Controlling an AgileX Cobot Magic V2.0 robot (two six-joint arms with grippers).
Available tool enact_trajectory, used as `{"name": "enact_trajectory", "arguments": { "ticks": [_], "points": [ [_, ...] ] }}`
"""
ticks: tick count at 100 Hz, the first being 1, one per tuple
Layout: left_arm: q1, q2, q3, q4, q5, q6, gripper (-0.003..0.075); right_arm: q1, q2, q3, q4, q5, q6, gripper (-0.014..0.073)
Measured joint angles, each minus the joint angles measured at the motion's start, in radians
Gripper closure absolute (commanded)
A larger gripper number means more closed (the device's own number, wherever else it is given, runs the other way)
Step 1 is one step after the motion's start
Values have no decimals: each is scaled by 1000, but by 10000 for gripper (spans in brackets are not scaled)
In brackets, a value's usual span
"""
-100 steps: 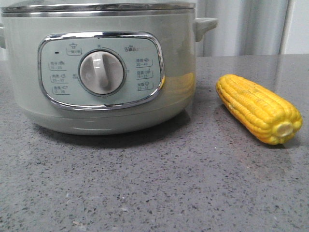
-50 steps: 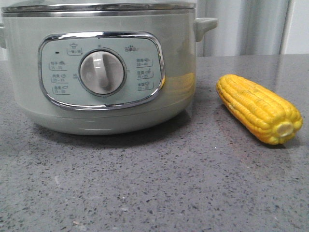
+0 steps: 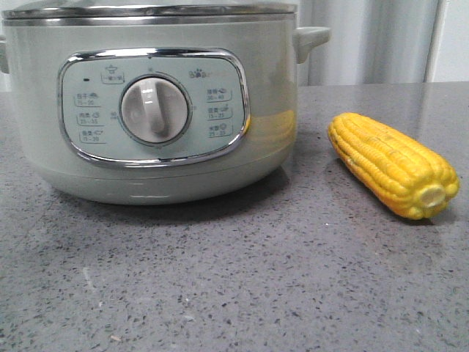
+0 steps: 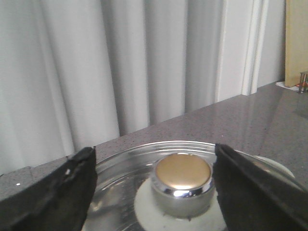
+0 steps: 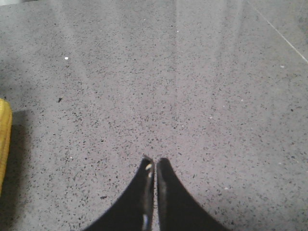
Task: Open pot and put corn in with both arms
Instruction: 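Grasp the glass lid's knob with the left gripper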
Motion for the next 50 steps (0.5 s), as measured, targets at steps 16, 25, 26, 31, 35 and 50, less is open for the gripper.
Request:
{"name": "enact_trajectory", "arguments": {
  "ticks": [16, 25, 26, 31, 35, 50],
  "points": [
    [-39, 104, -61, 9, -16, 0, 262, 0, 0, 18, 0, -3, 0, 667],
    [-44, 150, -90, 9, -30, 0, 262, 0, 0, 26, 0, -8, 0, 667],
    [-45, 153, -92, 9, -30, 0, 262, 0, 0, 26, 0, -8, 0, 667],
    [-45, 174, -103, 9, -31, 0, 262, 0, 0, 29, 0, -8, 0, 667],
    [-45, 188, -112, 9, -33, 0, 262, 0, 0, 29, 0, -8, 0, 667],
    [-45, 226, -117, 9, -48, 0, 262, 0, 0, 37, 0, -16, 0, 667]
  ]
}}
